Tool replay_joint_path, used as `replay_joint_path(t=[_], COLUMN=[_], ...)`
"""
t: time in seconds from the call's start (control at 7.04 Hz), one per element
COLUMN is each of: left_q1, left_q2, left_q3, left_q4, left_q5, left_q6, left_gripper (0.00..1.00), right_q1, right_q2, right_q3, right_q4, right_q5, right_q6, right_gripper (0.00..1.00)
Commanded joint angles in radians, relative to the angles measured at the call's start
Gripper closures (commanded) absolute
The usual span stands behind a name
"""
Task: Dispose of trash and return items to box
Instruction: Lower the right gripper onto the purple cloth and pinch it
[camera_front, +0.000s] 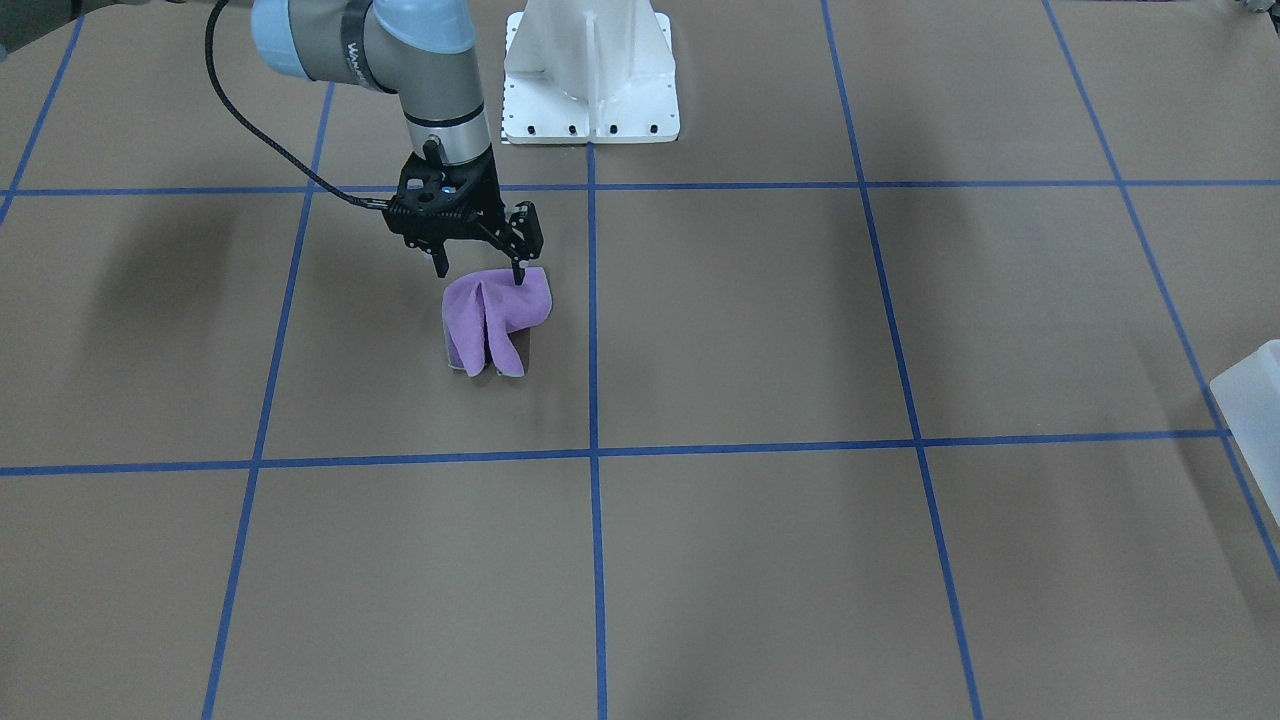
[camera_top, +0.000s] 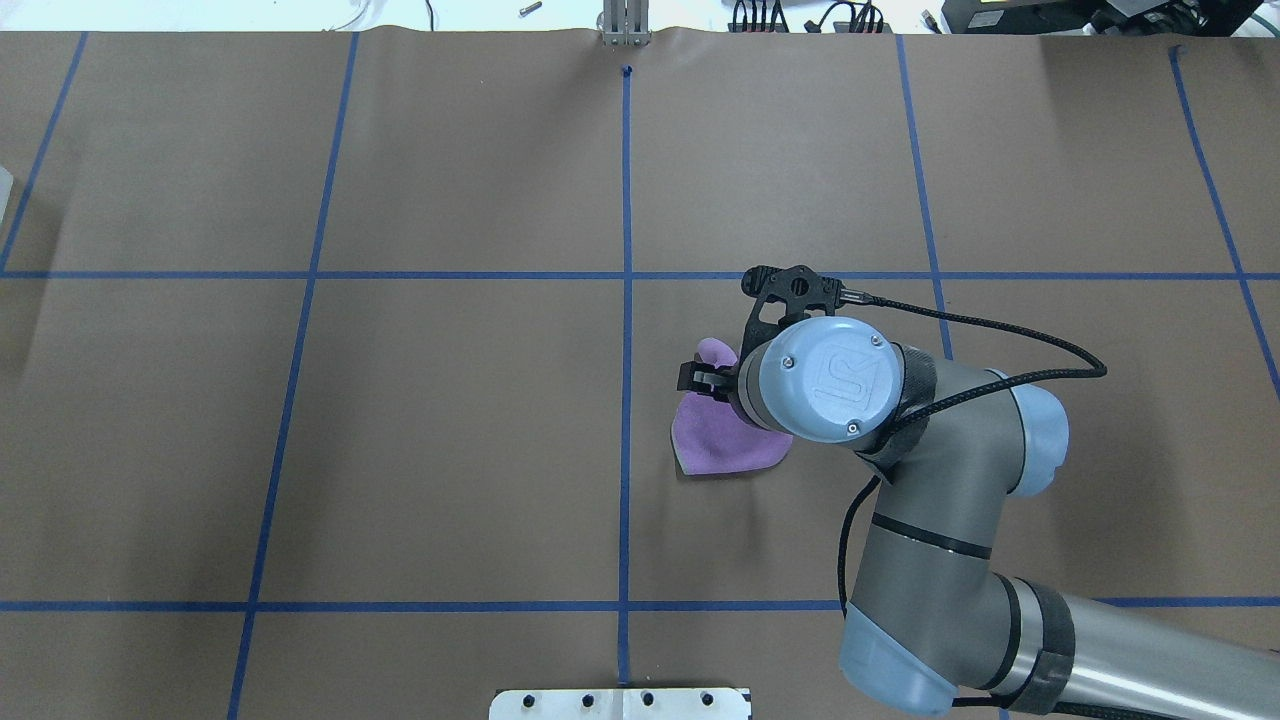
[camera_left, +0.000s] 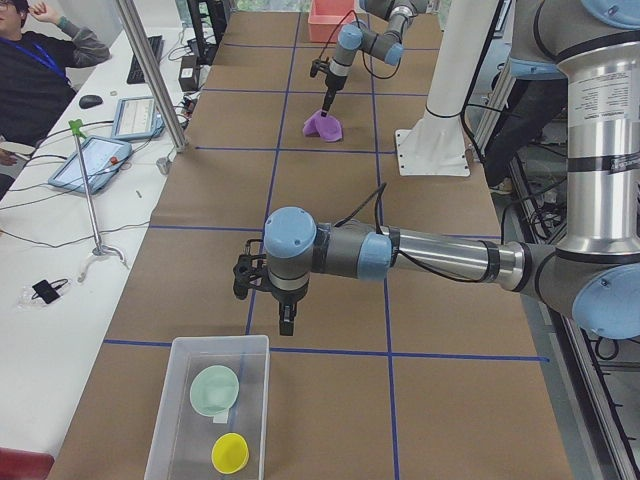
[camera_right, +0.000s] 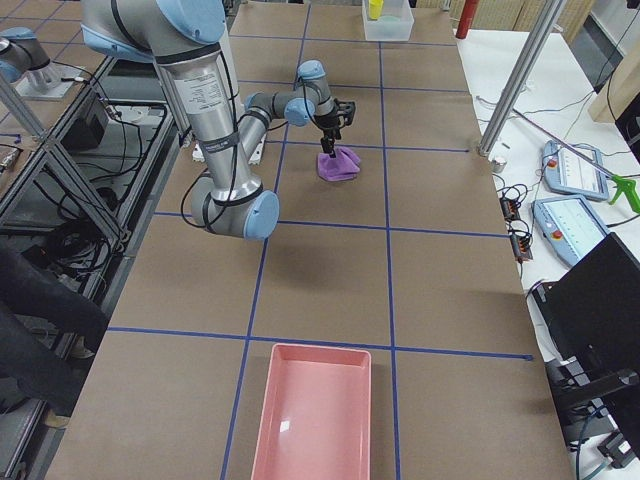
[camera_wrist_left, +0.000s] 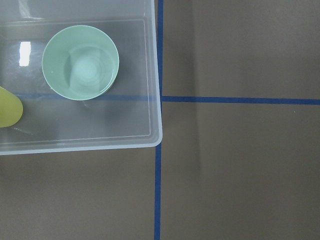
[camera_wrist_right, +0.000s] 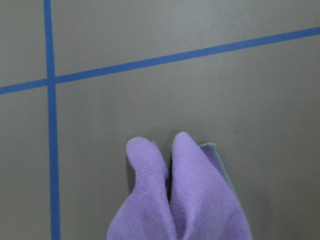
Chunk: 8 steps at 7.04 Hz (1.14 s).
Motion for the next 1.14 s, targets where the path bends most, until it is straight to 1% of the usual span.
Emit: replay_joint_path(t=[0.0,0.14,0.28,0.43,0.57,0.85,0.99], left_q1=[-0.001,-0.001,0.001,0.001,0.001,0.002,0.002], left_q2=[0.000,0.000,-0.002,-0.002,-0.002,-0.002,-0.002], left_q3=[0.001,0.001,0.004,0.012,0.012,0.012,0.012], left_q4=[0.000,0.000,-0.002,-0.003,-0.003,-0.003,-0.003], left_q5=[0.000,0.000,0.000,0.000,0.000,0.000,0.000], left_q6=[-0.001,-0.001,-0.001,0.005,0.007,0.007,0.007], left_gripper=[0.01,0.01,0.01,0.01,0.01,0.01,0.01], right_q1=[-0.019,-0.031,-0.033,-0.036,-0.034,0.022,0.067], right_q2=[-0.011,-0.014,-0.010,-0.006,-0.002,0.003,0.000], right_q3=[-0.006,-0.007,-0.007,-0.007,-0.004,0.007,0.007], right_q4=[-0.017,-0.022,-0.022,-0.019,-0.016,-0.020,-0.020], right_q5=[-0.040,-0.069,-0.069,-0.069,-0.071,-0.061,-0.029], right_q6=[0.002,0.004,0.007,0.055,0.065,0.048,0.010], right_gripper=[0.19,0.36,0.52,0.84,1.00,1.00,1.00])
